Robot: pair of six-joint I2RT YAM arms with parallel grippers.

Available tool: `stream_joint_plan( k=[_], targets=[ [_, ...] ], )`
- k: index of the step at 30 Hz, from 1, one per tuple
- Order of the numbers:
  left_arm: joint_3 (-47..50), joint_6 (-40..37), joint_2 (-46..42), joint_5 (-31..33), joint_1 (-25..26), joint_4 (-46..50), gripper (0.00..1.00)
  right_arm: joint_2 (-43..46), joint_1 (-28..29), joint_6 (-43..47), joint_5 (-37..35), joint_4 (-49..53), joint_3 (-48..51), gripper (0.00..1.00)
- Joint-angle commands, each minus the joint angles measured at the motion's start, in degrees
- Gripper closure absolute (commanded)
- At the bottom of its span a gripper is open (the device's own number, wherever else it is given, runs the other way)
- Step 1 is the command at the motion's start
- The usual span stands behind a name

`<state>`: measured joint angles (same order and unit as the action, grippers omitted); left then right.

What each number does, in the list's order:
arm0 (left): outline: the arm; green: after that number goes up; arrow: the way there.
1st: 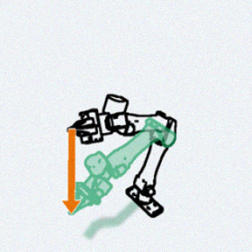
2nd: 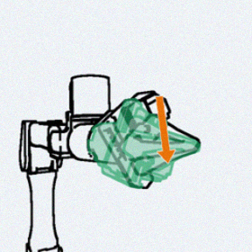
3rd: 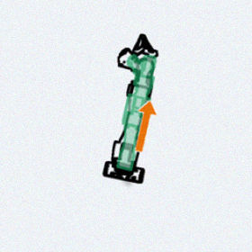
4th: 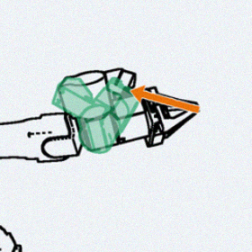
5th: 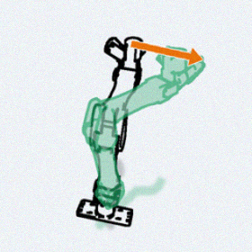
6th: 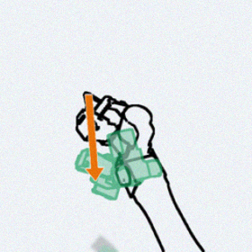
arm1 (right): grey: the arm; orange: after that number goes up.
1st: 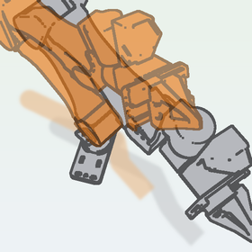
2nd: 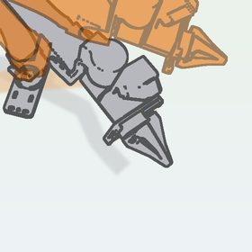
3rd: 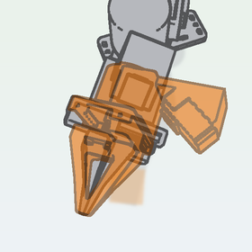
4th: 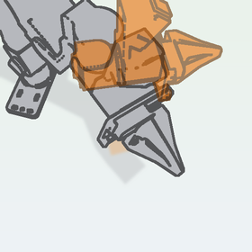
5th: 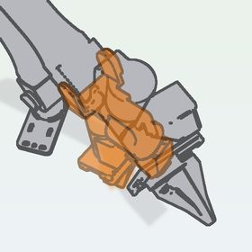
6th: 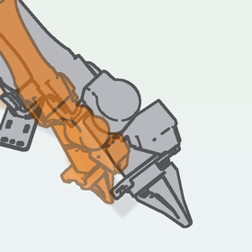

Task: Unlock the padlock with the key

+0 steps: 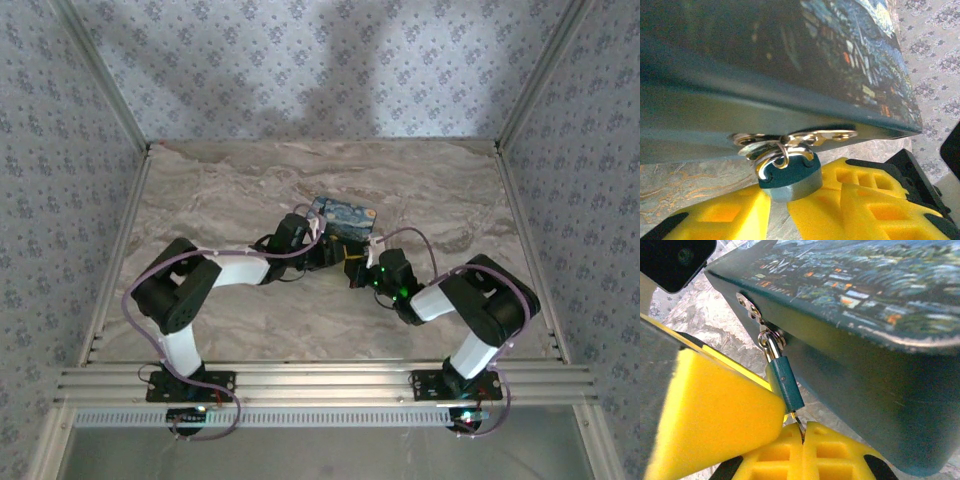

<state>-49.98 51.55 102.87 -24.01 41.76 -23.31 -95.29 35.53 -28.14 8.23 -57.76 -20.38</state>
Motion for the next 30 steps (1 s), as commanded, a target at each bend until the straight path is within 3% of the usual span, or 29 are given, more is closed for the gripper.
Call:
stream_joint_plan(
  k=[1, 13, 19, 30],
  targets=[
    [0.7, -0.1, 0.1, -1.4, -0.1, -0.5, 0.56, -2.0, 0.5, -1.2, -1.9, -3.8, 0.8, 1.00],
    [7.7, 0.5, -6.1, 0.8, -4.1, -2.5, 0.39, -5.9, 1.7, -3.6, -2.1, -5.6, 0.2, 1.00],
    [11.4, 3.3, -7.7, 0.5, -5.5, -9.3, 0.39, -4.5, 2.2, -6.5, -2.0, -5.1, 0.1, 1.00],
    [13.1, 11.8, -1.3, -2.5, -5.5, -22.7, 0.43, -1.5, 3.1, -13.4, -2.1, -0.6, -1.4, 1.00]
  ],
)
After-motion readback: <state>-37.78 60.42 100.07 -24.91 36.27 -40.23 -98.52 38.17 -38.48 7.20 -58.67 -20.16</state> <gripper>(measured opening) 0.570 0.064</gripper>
